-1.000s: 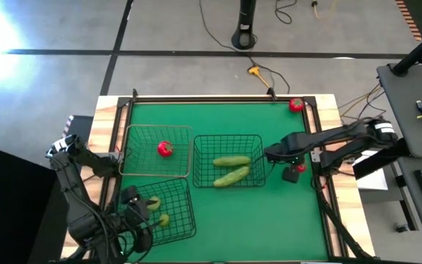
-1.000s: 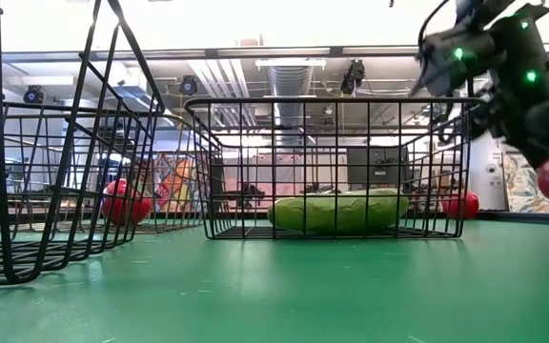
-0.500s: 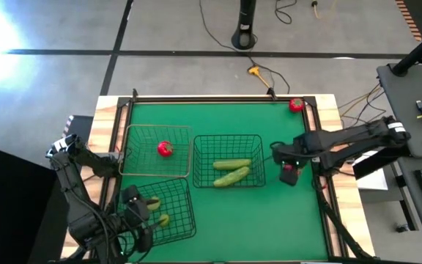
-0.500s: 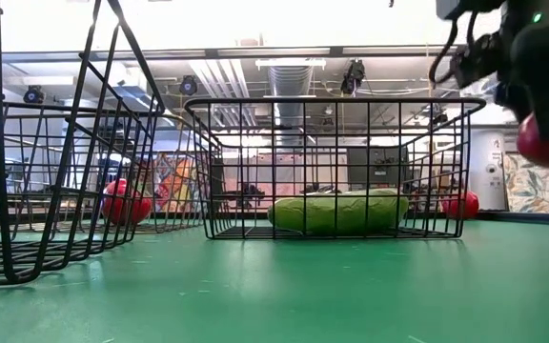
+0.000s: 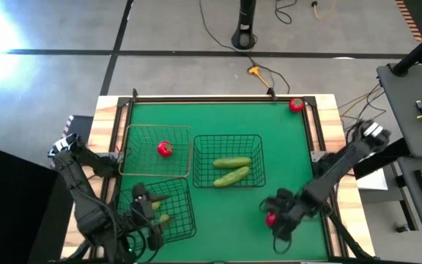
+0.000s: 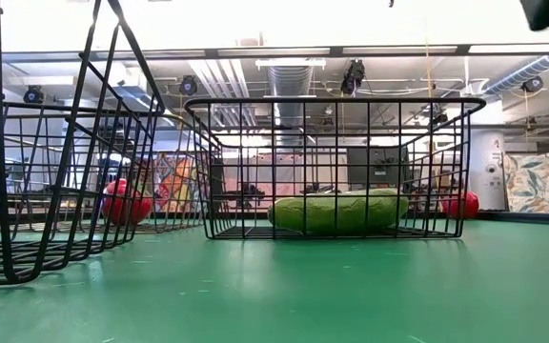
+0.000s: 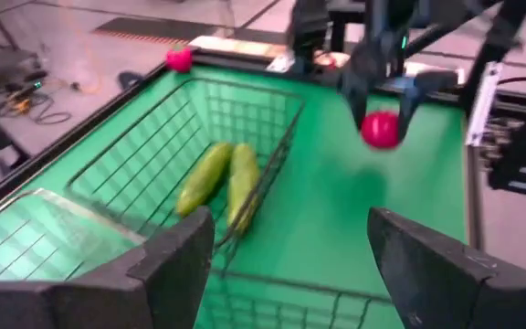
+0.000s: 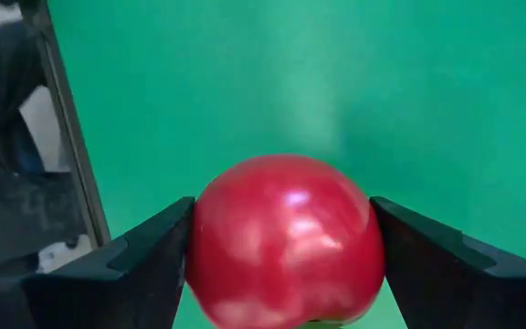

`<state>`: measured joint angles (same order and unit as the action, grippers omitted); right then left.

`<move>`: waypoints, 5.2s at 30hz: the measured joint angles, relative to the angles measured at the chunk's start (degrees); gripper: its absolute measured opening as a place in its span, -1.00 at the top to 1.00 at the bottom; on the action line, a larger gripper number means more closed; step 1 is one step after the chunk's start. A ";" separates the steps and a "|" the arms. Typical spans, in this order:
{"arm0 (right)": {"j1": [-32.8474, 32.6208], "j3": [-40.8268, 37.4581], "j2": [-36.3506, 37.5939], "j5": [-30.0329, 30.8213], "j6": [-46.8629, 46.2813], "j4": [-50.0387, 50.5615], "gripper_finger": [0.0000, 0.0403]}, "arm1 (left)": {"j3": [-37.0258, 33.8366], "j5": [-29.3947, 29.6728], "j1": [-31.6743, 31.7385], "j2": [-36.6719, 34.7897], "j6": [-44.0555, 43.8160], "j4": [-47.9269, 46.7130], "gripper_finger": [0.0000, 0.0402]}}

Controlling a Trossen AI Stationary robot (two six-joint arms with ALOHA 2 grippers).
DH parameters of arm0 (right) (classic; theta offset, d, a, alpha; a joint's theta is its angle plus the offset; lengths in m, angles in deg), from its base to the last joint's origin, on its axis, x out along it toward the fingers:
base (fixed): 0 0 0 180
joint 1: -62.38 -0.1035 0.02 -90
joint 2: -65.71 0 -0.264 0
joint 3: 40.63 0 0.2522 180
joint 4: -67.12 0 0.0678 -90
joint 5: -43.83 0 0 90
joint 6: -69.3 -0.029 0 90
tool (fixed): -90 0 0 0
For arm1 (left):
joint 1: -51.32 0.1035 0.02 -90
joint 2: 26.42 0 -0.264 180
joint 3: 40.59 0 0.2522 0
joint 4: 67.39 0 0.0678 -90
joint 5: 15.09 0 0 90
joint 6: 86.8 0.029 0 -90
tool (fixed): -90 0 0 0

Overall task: Sort produce into baskets
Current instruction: Put the bottom tomato into the gold wire basket

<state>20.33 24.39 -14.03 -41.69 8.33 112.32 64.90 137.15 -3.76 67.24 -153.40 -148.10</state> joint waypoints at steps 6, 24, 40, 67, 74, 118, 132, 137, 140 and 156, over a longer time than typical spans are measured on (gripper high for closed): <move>-0.95 9.10 -14.06 0.08 3.99 -0.76 -0.46 | 0.00 -2.96 2.82 0.01 23.71 18.56 -0.35; 1.61 28.16 -28.75 6.97 20.65 8.30 -0.81 | -5.49 -5.68 3.60 0.07 18.88 24.35 -0.35; 1.29 28.16 -24.84 8.87 20.36 8.81 -0.81 | -13.24 -8.64 9.76 0.05 28.96 46.89 -0.35; -8.85 24.08 -17.03 10.62 1.65 22.73 -0.82 | 0.69 -22.86 17.13 27.58 35.52 65.62 -0.45; -9.39 17.86 -17.04 15.50 2.10 10.39 -0.82 | 15.79 -29.17 19.64 36.74 31.61 46.15 -0.45; -3.56 7.28 -17.14 21.21 7.96 -4.44 -0.82 | 21.59 -37.55 26.67 46.67 34.61 45.06 -0.45; -3.43 7.22 -17.19 21.66 6.95 -4.73 -0.82 | 24.74 -35.68 26.59 47.13 42.95 42.30 -0.45; -3.41 7.22 -17.19 21.88 6.82 -4.70 -0.82 | 25.05 -35.60 26.56 47.18 42.08 41.87 -0.45; -3.41 7.22 -17.19 21.88 6.44 -4.73 -0.82 | 25.06 -35.68 26.56 47.18 41.78 41.89 -0.45; -3.23 6.80 -17.10 24.12 6.20 -10.72 -0.82 | 24.77 -36.00 26.85 47.48 38.97 41.05 -0.95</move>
<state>17.10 31.19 -31.13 -17.57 14.53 101.61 89.67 101.15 23.09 114.72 -114.43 -107.05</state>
